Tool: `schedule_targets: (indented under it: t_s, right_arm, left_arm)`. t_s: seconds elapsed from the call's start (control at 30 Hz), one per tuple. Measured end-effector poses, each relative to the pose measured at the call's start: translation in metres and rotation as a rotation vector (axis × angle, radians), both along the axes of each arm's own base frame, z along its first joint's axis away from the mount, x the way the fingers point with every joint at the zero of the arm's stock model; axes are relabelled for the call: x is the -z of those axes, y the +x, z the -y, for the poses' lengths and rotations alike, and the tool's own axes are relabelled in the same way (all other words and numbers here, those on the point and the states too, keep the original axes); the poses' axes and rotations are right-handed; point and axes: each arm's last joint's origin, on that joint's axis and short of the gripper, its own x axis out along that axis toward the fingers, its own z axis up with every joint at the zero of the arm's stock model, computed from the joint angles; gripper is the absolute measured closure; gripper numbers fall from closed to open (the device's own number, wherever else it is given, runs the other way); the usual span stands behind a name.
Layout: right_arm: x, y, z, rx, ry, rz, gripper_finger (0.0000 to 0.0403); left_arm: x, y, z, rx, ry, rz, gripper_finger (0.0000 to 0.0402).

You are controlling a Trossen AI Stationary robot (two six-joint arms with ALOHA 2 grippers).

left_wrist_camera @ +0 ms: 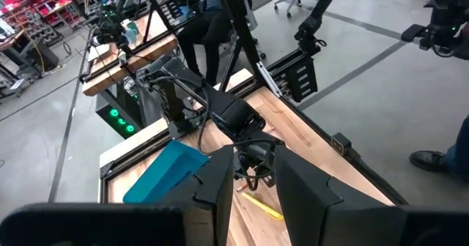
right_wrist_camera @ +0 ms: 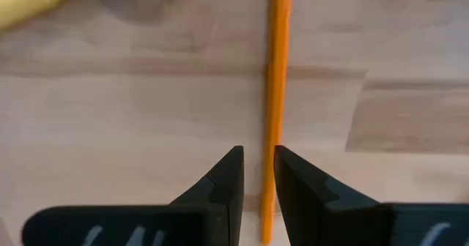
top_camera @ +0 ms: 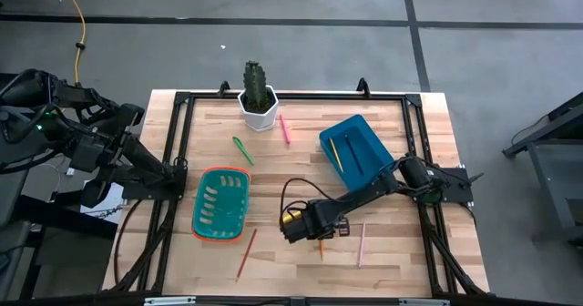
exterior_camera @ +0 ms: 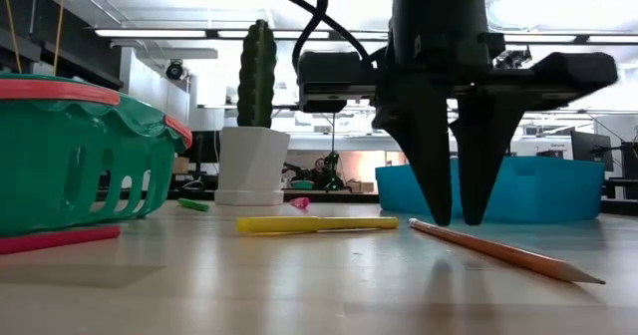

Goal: Sort pens & pencils
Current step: Put the orange pencil into the blue bin

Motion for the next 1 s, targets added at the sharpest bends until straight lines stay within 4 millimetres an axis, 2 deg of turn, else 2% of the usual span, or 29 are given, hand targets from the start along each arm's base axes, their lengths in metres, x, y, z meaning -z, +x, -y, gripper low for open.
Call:
schedule_targets:
  t_s: [0.3,1.0]
  right_arm:
    - [0.0033,-0.0043,-0.0086,0.014,-0.001,0.0,0.0334]
    - [0.0034,-0.0035,-0.0096,0.037,0.02,0.001,0.0334]
  left_arm:
    - [0.0002,-0.0001,0.0004,0.014,-0.006,-0.008,0.0314]
    - [0.0006,-0.0003,0.0016,0.034,-0.036,-0.027,0.0314]
